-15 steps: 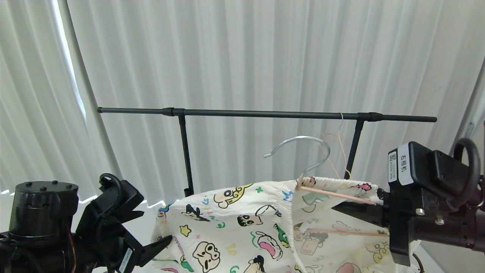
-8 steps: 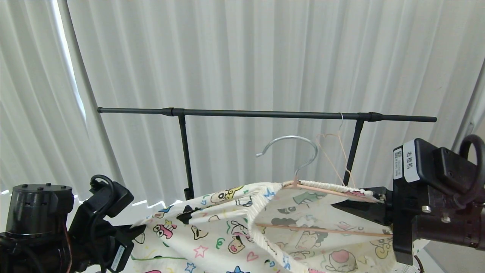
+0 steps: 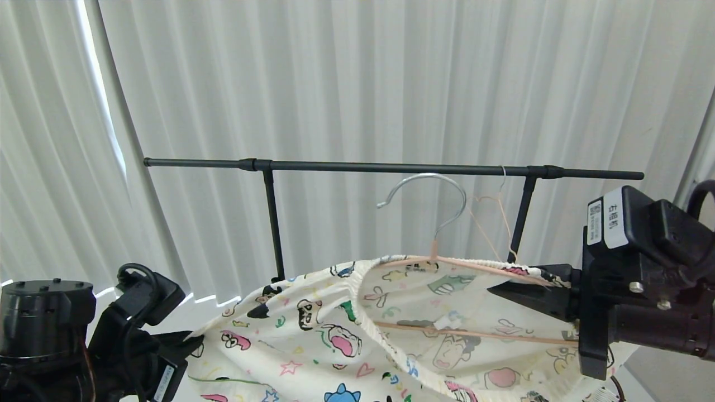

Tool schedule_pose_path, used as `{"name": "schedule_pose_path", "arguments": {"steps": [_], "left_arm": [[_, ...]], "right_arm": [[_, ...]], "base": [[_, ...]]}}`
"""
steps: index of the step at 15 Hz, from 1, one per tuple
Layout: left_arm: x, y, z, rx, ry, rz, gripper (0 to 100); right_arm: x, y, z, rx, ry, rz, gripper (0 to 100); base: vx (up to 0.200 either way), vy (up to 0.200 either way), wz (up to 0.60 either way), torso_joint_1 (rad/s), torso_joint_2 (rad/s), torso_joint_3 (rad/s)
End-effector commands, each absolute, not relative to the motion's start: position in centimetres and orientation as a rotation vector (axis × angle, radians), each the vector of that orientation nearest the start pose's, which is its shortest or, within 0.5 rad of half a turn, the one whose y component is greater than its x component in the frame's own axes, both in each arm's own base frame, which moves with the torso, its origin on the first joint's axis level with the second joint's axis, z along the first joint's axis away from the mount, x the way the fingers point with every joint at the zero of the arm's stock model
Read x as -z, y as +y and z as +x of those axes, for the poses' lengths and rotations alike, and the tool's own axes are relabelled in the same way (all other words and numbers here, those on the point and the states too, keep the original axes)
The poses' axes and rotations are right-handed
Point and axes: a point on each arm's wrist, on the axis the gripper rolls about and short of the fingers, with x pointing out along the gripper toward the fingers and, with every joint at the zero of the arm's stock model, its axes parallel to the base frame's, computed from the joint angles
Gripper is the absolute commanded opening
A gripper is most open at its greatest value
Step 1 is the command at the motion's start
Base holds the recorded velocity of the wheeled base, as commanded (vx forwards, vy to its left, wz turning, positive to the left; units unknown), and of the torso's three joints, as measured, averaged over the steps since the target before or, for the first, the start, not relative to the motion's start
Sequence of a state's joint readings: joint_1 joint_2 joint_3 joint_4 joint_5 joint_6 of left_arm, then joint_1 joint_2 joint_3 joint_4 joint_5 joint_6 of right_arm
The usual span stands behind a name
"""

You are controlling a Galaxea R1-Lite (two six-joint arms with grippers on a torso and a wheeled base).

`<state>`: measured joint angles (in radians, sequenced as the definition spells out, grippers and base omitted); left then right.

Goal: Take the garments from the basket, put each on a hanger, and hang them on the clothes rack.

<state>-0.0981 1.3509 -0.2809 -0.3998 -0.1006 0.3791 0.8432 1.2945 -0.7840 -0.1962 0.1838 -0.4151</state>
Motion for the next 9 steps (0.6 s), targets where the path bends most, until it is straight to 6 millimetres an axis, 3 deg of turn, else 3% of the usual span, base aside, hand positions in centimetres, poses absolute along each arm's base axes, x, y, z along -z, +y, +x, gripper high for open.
{"name": "schedule_pose_path", "arguments": {"steps": [1,4,9], "left_arm": [[-11.9,-1.8,15.6,0.318,0.575,0.361,100],[-12.7,-2.0,14.5,0.312,0.522,0.312,100],[-13.8,-1.9,13.6,0.278,0.458,0.211,100]], "right_arm": [[-23.6,15.5,13.3,-1.066,0.105,-0.483,0],[-21.6,14.0,14.4,-0.917,0.236,-0.451,0],[-20.5,12.6,16.6,-0.587,0.402,-0.217,0]], "base": [[0.000,0.000,0.00,0.000,0.00,0.000],[0.000,0.000,0.00,0.000,0.00,0.000],[0.000,0.000,0.00,0.000,0.00,0.000]]}}
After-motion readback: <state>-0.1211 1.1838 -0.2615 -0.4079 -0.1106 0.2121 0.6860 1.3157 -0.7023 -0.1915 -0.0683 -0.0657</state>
